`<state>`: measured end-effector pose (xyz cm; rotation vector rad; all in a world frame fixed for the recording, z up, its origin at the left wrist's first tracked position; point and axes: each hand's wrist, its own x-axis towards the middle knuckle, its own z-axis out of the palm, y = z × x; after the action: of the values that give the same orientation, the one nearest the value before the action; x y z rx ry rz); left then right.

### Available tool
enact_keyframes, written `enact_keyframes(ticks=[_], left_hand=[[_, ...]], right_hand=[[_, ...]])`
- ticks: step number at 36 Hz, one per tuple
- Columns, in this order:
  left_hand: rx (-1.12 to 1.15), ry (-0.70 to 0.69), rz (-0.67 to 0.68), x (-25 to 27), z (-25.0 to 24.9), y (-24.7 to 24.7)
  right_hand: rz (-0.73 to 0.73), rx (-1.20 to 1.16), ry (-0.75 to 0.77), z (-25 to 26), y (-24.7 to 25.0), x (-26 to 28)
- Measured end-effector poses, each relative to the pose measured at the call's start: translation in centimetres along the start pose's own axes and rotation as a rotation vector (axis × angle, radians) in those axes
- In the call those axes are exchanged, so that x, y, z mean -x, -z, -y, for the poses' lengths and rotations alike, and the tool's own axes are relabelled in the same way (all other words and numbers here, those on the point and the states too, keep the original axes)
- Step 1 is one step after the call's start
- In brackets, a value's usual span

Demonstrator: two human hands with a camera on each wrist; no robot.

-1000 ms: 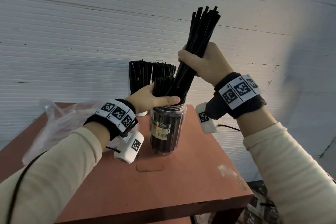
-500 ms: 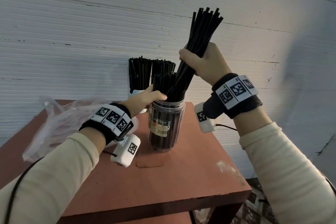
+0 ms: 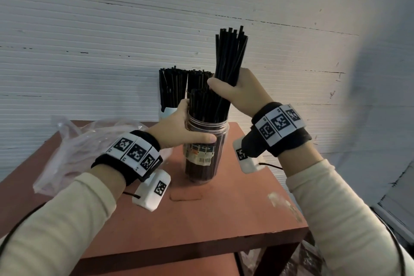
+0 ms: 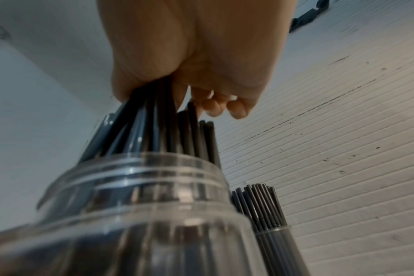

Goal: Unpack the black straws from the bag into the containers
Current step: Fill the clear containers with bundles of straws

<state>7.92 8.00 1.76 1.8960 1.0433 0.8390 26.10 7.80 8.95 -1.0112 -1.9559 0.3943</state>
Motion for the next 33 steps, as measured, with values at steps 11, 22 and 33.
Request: enact_keyframes(ticks=[11, 22, 33], left_hand=[[-0.034, 0.018, -0.111, 1.7, 0.0, -0.5], [-0.082, 0.037, -0.136, 2.0, -0.3, -0.9], [-0.093, 0.046, -0.167, 1.8, -0.5, -1.3]], right_hand=[[-0.206, 0.023, 0.013, 0.4, -0.9, 1.1], [-0.408, 0.254, 0.261, 3.1, 0.1, -0.4], [-0.43, 0.202, 0.223, 1.8, -2.2, 1.9]])
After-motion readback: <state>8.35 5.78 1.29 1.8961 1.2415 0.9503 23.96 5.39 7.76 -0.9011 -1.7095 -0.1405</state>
